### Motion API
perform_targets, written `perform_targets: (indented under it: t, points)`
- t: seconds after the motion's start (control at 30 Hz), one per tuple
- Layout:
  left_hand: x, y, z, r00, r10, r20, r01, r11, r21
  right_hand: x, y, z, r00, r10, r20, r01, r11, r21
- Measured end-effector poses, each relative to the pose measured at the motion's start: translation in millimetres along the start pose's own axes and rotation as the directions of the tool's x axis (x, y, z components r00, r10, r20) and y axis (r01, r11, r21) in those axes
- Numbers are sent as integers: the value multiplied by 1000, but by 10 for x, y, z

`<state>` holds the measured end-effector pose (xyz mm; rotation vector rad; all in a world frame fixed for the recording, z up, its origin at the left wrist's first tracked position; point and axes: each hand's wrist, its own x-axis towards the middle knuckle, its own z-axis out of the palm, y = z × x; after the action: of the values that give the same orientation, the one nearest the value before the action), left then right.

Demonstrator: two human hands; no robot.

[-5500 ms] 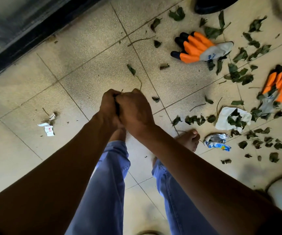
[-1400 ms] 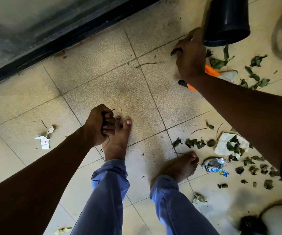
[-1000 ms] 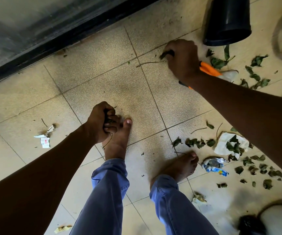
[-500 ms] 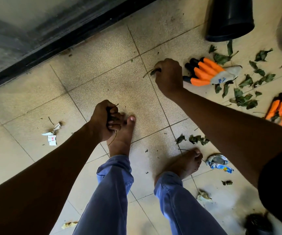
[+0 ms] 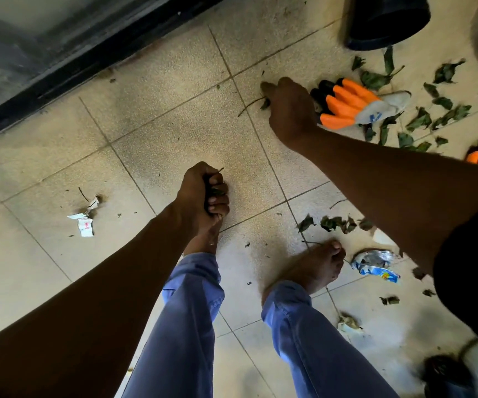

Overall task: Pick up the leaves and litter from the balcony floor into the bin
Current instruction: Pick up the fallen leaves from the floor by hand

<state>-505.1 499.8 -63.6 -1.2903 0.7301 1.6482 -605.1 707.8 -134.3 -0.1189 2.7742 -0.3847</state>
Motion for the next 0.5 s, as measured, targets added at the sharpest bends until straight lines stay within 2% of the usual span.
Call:
perform_targets:
  t: [0.07,0.17,0.3,0.4,0.5]
  points:
    - [-2,-41,-69,1000,1,-6,-1,1000,-15,29,-22,4,999,-32,43,36,996,-82]
    - [-59,-80,-139,1000,4,3,-4,999,-53,-7,-11,12,998,52,34,-50,997,-62]
    - [-173,-46,-112,999,6,-37,-9,997,-77,-229,-28,-26,971,235,45,-238,938,253]
    - [-181,-10,-75,996,39,-80,-49,991,-126,-628,-276,-265,979,185,80,-200,840,505]
    - [-201,-49,43,994,80,-79,-90,988,-124,-1163,-583,-591,994,83,77,-112,829,548]
